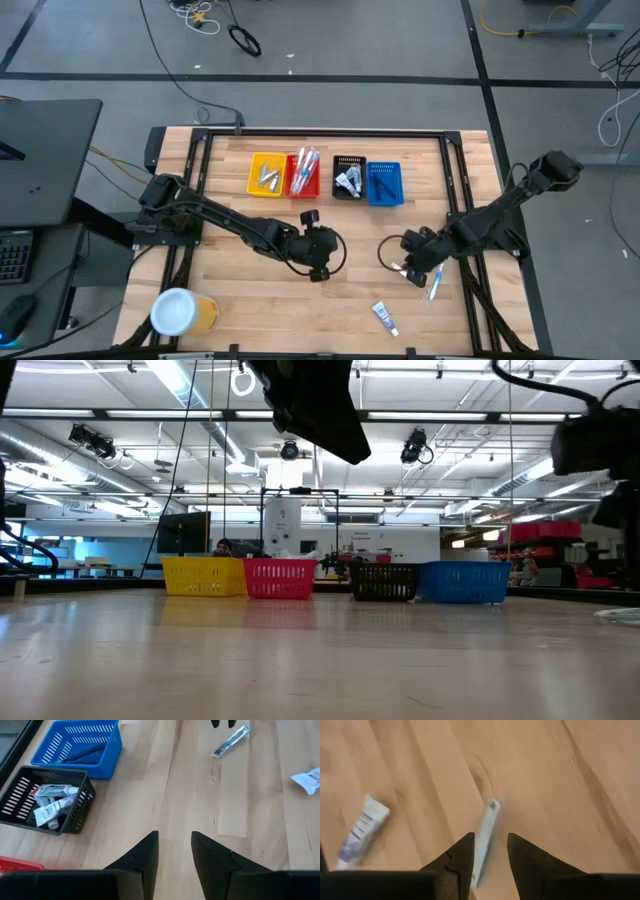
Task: Pick & Place Travel size toiletries
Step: Put the silver nail cutter into the yellow bin
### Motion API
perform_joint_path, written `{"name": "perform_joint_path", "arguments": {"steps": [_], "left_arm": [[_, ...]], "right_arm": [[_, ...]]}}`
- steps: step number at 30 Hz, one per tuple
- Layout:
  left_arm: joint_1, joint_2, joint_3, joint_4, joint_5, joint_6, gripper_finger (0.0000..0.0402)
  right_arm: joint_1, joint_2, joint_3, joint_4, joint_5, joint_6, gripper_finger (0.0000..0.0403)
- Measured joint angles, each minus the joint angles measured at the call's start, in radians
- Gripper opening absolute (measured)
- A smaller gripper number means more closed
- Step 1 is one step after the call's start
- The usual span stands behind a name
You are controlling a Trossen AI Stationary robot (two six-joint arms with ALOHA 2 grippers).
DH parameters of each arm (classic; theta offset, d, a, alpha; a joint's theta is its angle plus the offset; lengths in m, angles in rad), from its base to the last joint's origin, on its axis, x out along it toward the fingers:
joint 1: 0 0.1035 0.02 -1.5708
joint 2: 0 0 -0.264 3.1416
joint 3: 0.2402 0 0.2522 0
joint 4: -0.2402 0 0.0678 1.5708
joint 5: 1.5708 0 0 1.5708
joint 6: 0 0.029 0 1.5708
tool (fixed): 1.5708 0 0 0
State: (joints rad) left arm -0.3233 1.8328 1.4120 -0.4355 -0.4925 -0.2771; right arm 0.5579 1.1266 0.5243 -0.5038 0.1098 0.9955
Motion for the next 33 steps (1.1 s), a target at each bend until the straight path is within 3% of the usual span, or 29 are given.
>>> {"name": "perform_joint_path", "arguments": {"steps": [4,10,18,33], "left_arm": [[0.000,0.000,0.000,0.000,0.016,-0.005,0.0126],[0.000,0.000,0.000,0.000,0.016,-0.006,0.0126],[0.000,0.000,0.000,0.000,0.018,-0.007,0.0126],[-0.012,0.000,0.000,-0.045,0.089,-0.011,0.0126]], "right_arm": [[0.074,0.017,0.000,-0.022,0.013,0.100,0.0126],[0.146,0.080,0.000,-0.028,0.036,0.095,0.0126],[0.152,0.152,0.000,0.071,0.038,0.097,0.0126],[0.167,0.254,0.006,0.042,0.058,0.069,0.0126]]}}
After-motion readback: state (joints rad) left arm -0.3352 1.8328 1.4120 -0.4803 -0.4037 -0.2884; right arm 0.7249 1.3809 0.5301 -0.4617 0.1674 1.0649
